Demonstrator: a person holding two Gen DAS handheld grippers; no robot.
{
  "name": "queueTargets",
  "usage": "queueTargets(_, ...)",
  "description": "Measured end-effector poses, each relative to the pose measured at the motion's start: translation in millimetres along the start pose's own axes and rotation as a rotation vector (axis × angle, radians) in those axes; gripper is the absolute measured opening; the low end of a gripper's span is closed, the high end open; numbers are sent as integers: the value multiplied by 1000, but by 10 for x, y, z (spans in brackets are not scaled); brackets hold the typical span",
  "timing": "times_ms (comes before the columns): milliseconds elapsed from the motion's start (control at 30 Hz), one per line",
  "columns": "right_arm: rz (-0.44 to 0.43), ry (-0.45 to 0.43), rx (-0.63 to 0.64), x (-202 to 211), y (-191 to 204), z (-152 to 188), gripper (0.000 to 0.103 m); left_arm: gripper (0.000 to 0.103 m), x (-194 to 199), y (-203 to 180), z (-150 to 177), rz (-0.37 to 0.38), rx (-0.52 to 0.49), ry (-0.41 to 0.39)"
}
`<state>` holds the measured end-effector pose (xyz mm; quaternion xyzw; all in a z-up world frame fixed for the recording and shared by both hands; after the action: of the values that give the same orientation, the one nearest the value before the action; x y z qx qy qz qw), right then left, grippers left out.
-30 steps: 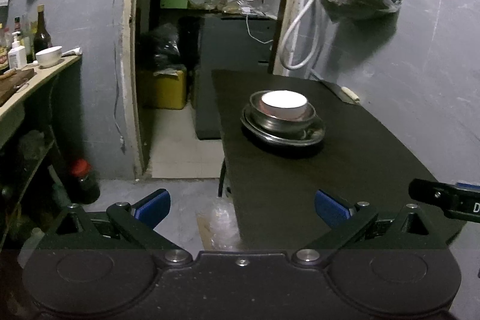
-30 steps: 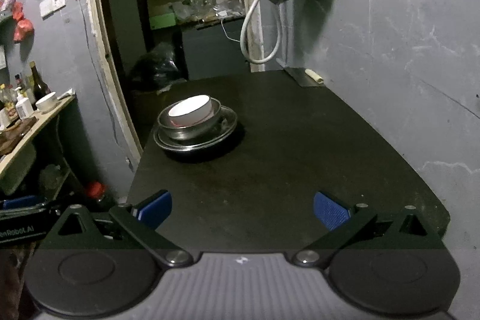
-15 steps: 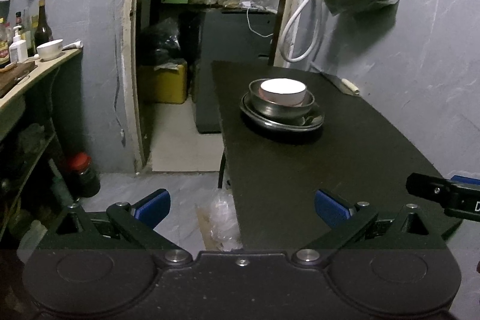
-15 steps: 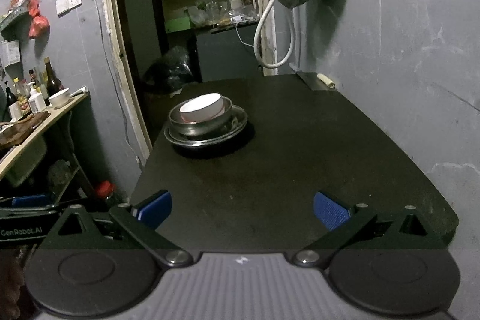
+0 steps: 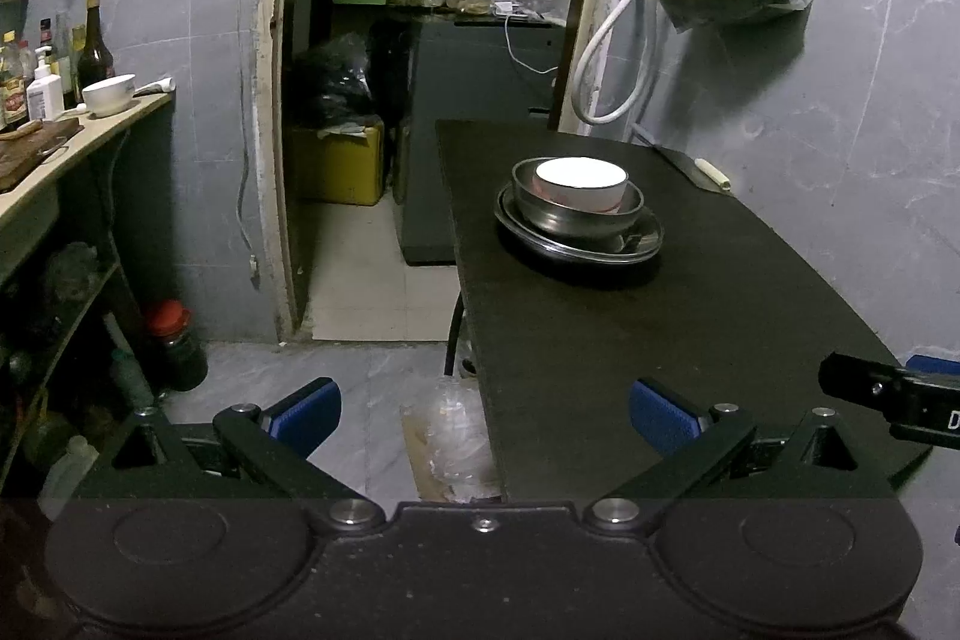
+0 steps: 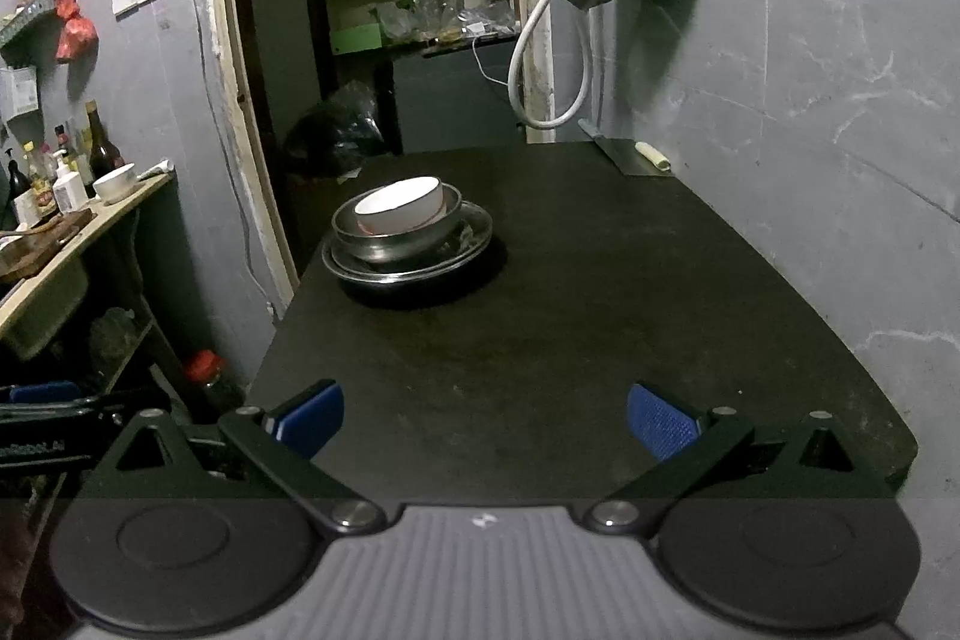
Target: Organize plates and bowls
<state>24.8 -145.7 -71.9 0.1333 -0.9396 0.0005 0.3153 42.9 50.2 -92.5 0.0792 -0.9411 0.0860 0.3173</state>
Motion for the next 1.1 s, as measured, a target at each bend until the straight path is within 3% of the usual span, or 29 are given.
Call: queueTargets(1100,12,-1,4,-32,8,-24,103,102,-15,11,-12,3,-2,-4)
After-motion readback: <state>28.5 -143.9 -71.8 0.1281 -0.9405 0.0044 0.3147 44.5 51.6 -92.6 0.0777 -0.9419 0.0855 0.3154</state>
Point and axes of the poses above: each gripper's, at about its wrist camera, not at the fingertips, and x roughly against the way its jaws point, y to its left, z to its underside, the point moved 9 cm from there along -x, roughly the way its jaws point, and after that the axes turned 4 degrees about y, right-handed, at the moved point
